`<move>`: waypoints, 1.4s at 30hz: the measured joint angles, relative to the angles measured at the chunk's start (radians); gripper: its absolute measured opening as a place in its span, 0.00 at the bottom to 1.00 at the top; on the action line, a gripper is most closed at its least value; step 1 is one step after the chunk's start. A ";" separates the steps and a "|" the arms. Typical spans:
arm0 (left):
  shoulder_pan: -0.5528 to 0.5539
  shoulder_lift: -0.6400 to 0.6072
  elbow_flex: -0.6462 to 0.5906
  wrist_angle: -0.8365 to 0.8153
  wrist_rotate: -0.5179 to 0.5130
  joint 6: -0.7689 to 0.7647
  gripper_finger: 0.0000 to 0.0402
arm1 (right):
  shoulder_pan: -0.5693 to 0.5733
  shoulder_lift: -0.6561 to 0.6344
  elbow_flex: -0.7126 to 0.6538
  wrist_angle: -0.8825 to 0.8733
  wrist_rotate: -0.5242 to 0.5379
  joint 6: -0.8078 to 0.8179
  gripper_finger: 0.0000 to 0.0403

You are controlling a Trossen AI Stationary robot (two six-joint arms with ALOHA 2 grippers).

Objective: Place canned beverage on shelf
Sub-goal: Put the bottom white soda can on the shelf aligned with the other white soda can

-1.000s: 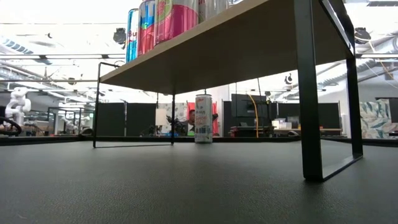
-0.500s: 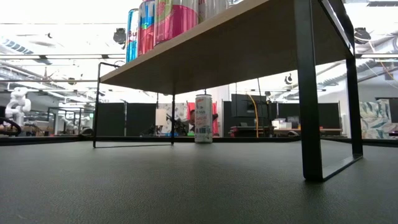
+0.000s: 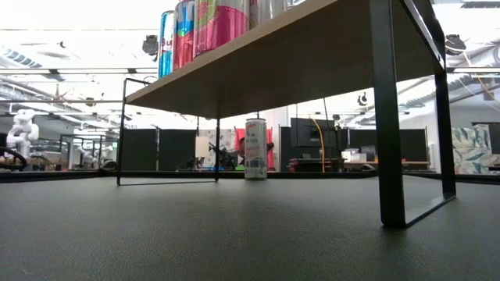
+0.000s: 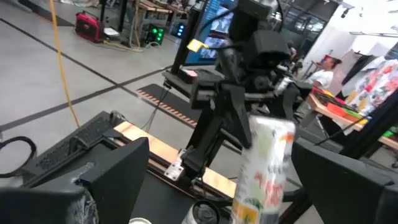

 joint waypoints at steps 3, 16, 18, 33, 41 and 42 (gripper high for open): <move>0.001 0.000 0.000 -0.004 -0.014 0.000 0.99 | 0.027 0.029 0.027 -0.051 0.029 -0.021 0.57; 0.001 -0.001 0.000 -0.009 -0.050 0.001 0.99 | 0.108 0.261 0.370 -0.476 0.126 -0.257 0.57; 0.000 -0.001 0.000 -0.009 -0.059 0.000 0.99 | 0.124 0.278 0.379 -0.470 0.127 -0.268 0.57; 0.000 -0.001 0.000 -0.012 -0.062 0.001 0.99 | 0.243 0.367 0.376 -0.540 0.279 -0.379 0.57; 0.000 -0.001 0.000 -0.012 -0.062 0.001 0.99 | 0.266 0.416 0.375 -0.622 0.381 -0.455 0.57; 0.001 -0.001 0.000 -0.012 -0.062 0.000 0.99 | 0.267 0.420 0.375 -0.623 0.380 -0.462 0.57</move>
